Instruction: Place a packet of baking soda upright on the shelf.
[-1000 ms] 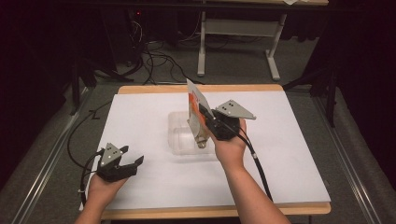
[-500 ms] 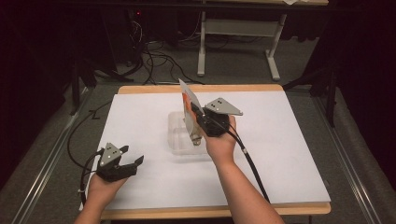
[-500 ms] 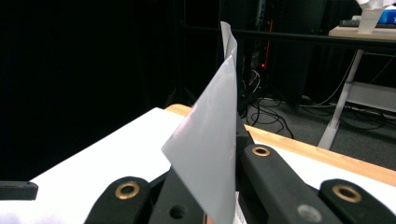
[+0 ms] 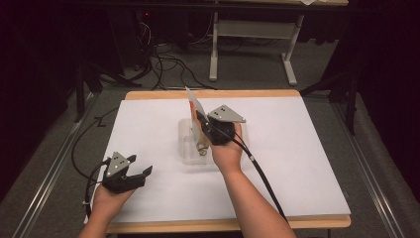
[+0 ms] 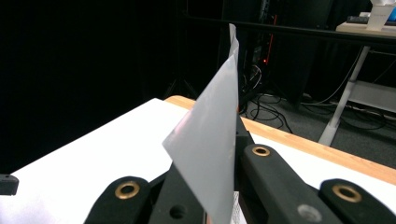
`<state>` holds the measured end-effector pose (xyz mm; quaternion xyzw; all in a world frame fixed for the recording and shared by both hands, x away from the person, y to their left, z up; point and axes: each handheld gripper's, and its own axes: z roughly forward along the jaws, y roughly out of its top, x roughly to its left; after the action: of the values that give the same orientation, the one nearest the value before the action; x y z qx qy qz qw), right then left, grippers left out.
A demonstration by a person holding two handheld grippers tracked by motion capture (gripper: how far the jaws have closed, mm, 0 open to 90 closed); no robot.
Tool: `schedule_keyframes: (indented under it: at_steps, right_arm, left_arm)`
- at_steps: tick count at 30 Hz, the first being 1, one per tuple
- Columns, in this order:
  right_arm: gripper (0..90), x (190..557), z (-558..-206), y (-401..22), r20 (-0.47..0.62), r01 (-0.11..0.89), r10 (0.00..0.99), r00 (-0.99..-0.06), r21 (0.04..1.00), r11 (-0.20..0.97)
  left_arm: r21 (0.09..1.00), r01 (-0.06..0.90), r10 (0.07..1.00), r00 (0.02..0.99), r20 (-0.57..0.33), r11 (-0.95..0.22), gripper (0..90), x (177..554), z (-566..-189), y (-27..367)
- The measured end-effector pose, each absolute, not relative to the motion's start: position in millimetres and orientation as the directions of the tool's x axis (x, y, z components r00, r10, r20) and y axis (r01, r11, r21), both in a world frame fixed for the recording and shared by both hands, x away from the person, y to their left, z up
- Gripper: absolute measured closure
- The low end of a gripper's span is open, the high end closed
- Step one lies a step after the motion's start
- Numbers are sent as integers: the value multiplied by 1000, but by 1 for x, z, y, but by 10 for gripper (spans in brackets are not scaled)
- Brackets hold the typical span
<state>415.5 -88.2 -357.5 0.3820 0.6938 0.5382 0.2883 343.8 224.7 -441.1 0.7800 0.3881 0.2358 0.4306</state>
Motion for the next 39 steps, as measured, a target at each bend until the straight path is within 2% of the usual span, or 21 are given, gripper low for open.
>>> schedule_keyframes:
  at_steps: [39]
  right_arm:
    - [900, 409, -392, -91, 61, 279, 830, -554, 953, 115]
  left_arm:
    - [853, 401, 803, 596, 34, -333, 289, 343, -441, 225]
